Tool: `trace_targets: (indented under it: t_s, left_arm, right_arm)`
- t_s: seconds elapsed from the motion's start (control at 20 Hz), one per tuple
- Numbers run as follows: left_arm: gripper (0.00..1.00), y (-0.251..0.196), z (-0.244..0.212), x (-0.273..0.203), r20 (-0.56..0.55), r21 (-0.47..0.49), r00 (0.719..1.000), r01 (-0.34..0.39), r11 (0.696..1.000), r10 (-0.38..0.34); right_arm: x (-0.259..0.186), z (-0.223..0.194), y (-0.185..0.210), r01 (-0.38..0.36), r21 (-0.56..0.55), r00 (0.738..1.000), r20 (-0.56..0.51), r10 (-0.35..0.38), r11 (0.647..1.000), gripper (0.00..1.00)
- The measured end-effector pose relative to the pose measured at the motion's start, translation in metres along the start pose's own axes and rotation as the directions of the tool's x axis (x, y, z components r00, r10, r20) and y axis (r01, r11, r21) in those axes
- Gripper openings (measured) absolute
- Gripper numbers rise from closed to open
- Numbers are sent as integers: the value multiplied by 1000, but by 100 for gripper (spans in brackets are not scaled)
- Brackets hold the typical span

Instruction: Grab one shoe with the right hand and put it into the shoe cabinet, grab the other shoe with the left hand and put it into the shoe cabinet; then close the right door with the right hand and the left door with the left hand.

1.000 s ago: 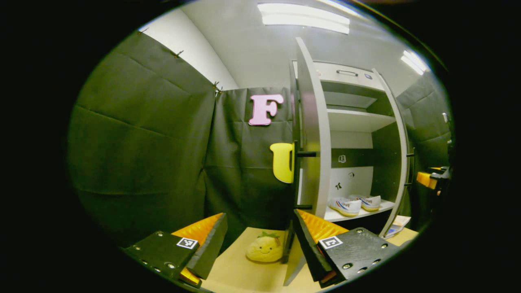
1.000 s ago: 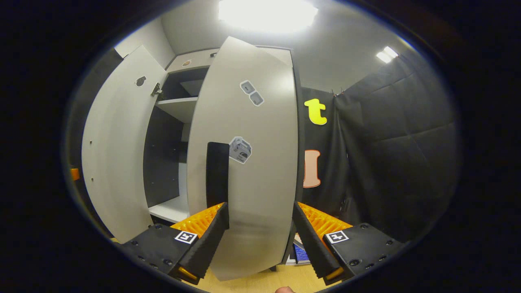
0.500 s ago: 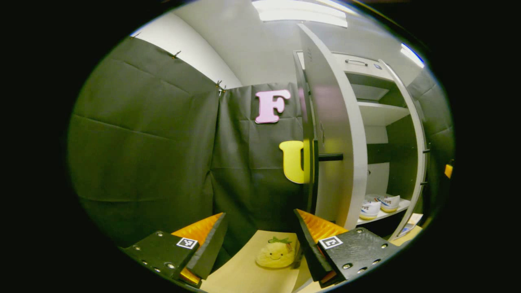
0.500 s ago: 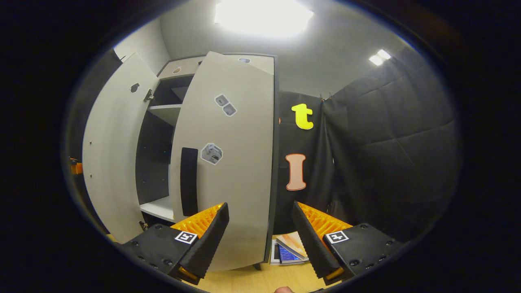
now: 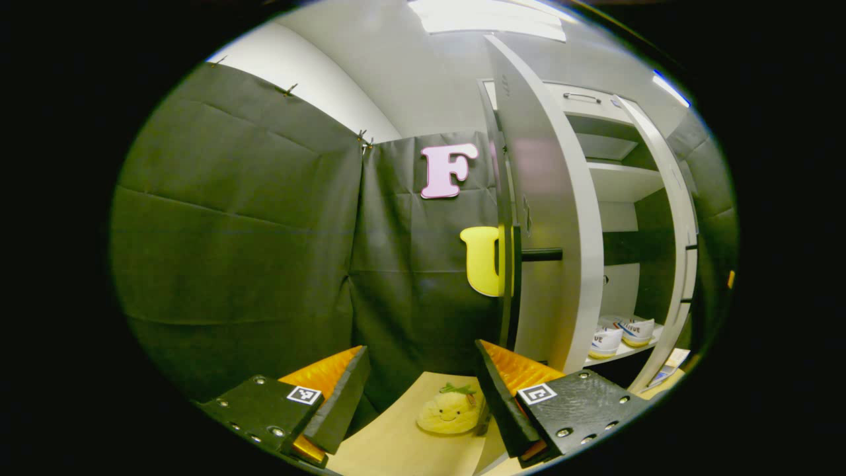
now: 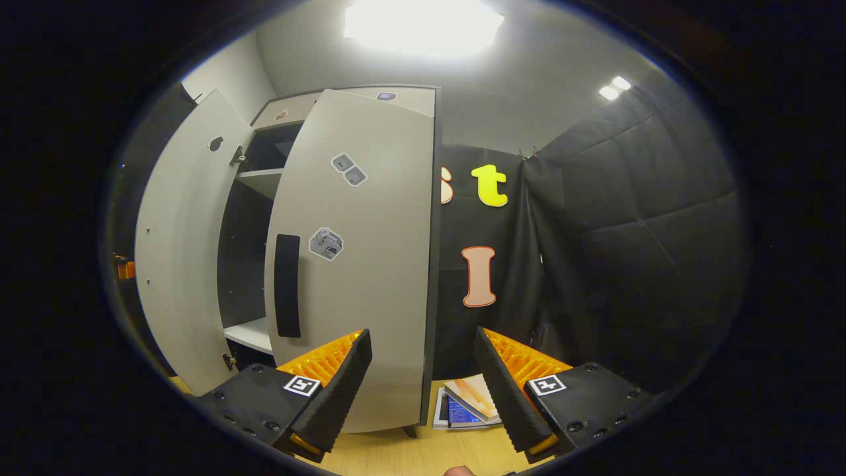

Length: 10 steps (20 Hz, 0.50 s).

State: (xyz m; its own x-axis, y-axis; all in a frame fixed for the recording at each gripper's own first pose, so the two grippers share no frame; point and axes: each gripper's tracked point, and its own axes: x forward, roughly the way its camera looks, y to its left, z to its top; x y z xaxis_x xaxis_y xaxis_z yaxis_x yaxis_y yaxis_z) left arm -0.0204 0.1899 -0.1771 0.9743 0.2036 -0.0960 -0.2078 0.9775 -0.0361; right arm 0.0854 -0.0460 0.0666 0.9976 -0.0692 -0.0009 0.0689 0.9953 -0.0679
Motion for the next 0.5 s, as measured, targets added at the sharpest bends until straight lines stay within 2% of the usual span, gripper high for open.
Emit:
trace_targets:
  t_s: [0.25,0.5]
  left_arm:
    - [88,-31,2,-11,4,4,999,38,999,-38]
    - [88,-42,3,-14,4,5,1000,19,1000,-19]
  right_arm:
    - [1,-11,-11,-13,28,1000,-21,13,1000,98]
    - [-2,-15,-25,-13,32,1000,-24,14,999,98]
